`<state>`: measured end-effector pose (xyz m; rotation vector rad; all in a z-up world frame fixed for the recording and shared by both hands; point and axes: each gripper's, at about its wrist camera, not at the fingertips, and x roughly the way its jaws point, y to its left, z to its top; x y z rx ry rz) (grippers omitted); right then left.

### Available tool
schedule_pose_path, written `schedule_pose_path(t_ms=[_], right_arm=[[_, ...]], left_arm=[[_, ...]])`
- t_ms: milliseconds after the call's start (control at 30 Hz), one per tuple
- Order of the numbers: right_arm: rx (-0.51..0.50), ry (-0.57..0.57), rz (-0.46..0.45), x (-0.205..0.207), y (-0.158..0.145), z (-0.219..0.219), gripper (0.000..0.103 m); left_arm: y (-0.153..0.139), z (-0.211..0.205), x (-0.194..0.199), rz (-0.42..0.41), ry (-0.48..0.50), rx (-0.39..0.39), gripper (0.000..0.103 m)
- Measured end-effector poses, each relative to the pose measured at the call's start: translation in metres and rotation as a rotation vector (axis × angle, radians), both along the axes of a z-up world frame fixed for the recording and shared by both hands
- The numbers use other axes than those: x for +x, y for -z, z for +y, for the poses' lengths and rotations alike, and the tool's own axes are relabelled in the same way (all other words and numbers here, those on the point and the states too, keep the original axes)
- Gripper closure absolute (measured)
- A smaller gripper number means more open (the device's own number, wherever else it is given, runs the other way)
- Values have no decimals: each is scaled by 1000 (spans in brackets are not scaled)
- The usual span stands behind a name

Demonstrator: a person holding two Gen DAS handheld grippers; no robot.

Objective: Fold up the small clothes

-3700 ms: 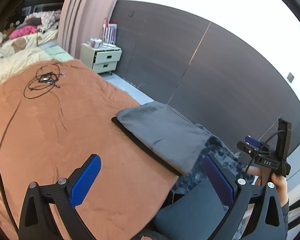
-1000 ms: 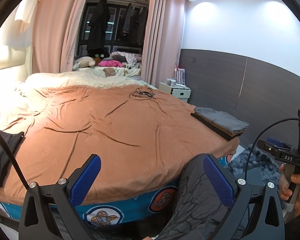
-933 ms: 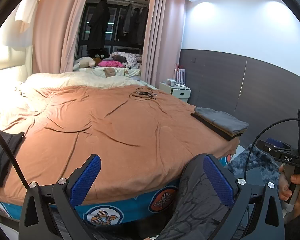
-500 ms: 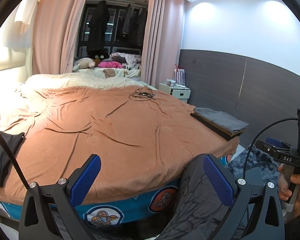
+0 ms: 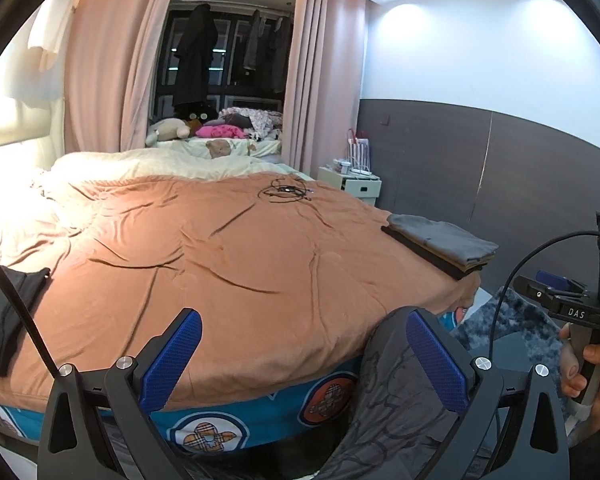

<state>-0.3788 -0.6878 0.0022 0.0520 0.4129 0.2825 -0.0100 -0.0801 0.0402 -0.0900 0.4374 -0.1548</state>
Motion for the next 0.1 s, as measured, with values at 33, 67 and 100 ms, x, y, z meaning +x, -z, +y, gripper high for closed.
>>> schedule_pose_path(t_ms=[33, 67, 100], right_arm=[[1, 1, 1, 2, 0, -3, 0], [2, 3, 2, 2, 1, -3, 0], [4, 4, 3, 2, 1, -4, 0]], left_arm=[[0, 0, 0, 2, 4, -1, 0], [-1, 0, 0, 3, 7, -1, 0], [-1, -1, 0, 5, 10, 0, 0]])
